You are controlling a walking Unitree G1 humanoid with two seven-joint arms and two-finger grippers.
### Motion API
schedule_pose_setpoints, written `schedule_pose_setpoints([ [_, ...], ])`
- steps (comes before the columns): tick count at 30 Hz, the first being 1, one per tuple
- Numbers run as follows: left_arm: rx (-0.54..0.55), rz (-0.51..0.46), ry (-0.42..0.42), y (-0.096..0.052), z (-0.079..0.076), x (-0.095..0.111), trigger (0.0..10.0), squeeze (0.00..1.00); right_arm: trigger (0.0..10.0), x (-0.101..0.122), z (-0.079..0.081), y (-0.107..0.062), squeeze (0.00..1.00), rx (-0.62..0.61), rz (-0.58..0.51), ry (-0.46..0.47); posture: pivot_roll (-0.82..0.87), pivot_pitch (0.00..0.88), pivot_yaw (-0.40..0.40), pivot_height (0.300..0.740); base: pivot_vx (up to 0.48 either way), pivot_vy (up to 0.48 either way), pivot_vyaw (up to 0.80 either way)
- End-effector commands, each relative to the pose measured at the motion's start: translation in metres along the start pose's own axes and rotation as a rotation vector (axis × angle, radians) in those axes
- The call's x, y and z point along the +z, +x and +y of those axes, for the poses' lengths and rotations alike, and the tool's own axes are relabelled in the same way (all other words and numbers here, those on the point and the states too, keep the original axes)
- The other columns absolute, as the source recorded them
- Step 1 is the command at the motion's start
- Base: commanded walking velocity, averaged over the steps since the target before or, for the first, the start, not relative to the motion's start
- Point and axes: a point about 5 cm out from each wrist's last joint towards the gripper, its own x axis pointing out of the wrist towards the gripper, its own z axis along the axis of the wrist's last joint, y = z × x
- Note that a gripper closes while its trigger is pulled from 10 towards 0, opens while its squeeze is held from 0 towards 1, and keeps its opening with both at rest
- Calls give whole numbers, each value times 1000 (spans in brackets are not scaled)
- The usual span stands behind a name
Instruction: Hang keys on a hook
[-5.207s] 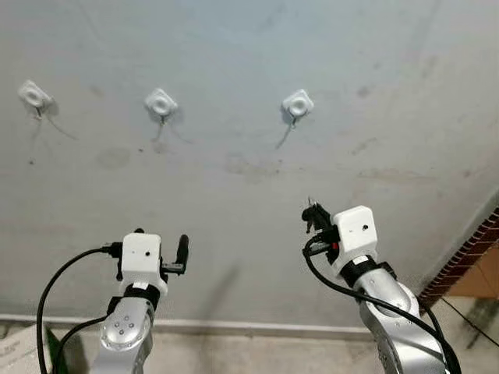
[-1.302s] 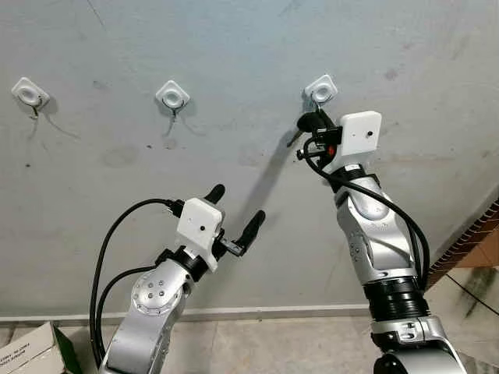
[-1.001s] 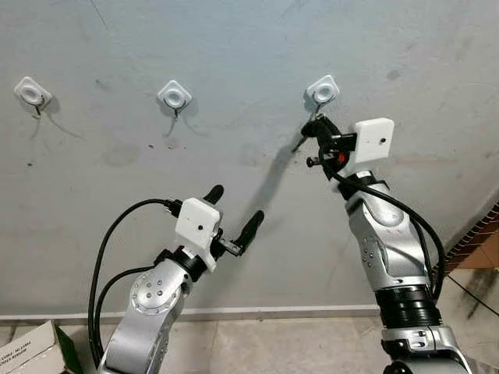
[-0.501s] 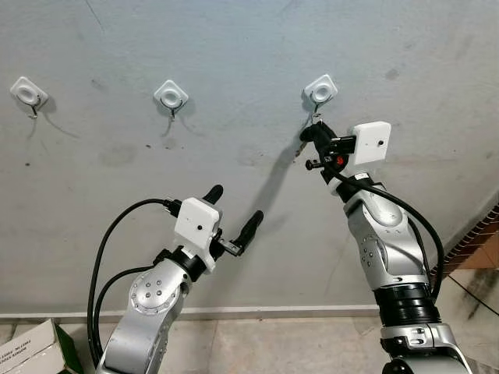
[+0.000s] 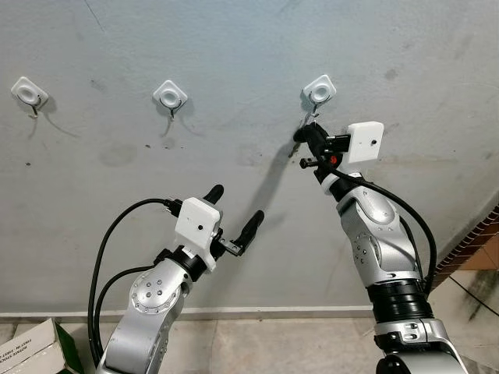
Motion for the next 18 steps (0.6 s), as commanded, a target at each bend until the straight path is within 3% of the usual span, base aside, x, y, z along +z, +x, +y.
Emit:
schedule_pose_setpoints([
  [1,-13,-4,11,1,0,2,10000,0,10000,7,2,0,0,30,-23,4,103,0,29,740,0,0,0],
  [4,-15,-4,10,1,-1,2,10000,0,10000,13,2,1,0,43,-43,49,102,0,29,740,0,0,0],
  [18,-17,-8,9,3,-2,2,10000,0,10000,20,-7,1,0,38,-66,74,97,0,28,740,0,0,0],
])
